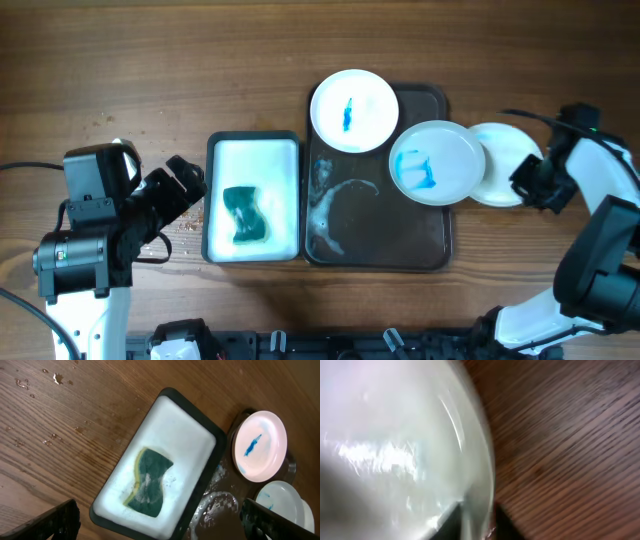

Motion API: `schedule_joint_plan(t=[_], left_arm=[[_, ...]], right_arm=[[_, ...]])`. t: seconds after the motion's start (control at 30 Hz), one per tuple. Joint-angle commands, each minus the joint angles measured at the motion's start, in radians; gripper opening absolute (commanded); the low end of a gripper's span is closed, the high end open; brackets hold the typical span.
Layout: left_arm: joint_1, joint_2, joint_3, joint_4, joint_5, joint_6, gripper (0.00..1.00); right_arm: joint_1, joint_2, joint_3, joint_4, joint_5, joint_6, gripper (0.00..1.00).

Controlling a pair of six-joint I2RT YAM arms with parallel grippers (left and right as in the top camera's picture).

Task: Clean dirty plates on tray and stack at the side
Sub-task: 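Carry the plate right and set it on the table beside the tray, then grasp the blue-stained plate rim with right gripper, pull it down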

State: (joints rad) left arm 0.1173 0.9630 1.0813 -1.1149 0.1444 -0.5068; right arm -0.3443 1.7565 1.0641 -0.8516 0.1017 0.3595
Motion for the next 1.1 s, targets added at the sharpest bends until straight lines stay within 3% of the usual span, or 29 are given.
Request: schedule_joint_plan(t=[0.0,0.07,0.2,0.37,0.43,0.5,0.63,0.7,0.73,0.87,1.07], left_arm=[[0.005,0.0,0.013,0.003,0.011,0.005,1.0],[0.006,0.0,0.013,0.002,0.011,0.005,1.0],[0.005,0.0,0.013,0.003,0.011,0.005,1.0],[0.006,0.0,0.013,0.003,0.011,0.005,1.0],[0.005,0.0,0.013,0.003,0.011,0.005,1.0],[0.005,0.0,0.013,0.003,0.011,0.005,1.0],[0.005,0.0,0.013,0.003,0.011,0.005,1.0],[0.006,0.0,0.013,0.002,0.011,0.005,1.0],[0.005,0.0,0.013,0.002,0.011,0.005,1.0],[0.006,0.0,0.013,0.003,0.011,0.005,1.0],[0.005,0.0,0.013,0.002,0.021,0.001,1.0]], right_arm=[[0.054,-0.125,0.018,-0.024,0.06,-0.008,0.44],[0.055,-0.206,0.027,-0.026,0.002,-0.03,0.48],[0.055,-0.304,0.024,-0.013,-0.335,-0.212,0.48],[0.06,-0.247,-0.065,0.112,-0.365,-0.229,0.62],[0.064,-0.196,-0.105,0.193,-0.382,-0.229,0.63],[0.064,-0.143,-0.11,0.214,-0.391,-0.229,0.59],[0.076,-0.04,-0.11,0.216,-0.447,-0.228,0.4],[0.091,-0.004,-0.11,0.217,-0.446,-0.229,0.21],[0.097,0.002,-0.108,0.212,-0.437,-0.228,0.06],[0.099,-0.061,-0.047,0.109,-0.439,-0.218,0.04],[0.207,-0.362,0.002,-0.065,-0.435,-0.2,0.04]])
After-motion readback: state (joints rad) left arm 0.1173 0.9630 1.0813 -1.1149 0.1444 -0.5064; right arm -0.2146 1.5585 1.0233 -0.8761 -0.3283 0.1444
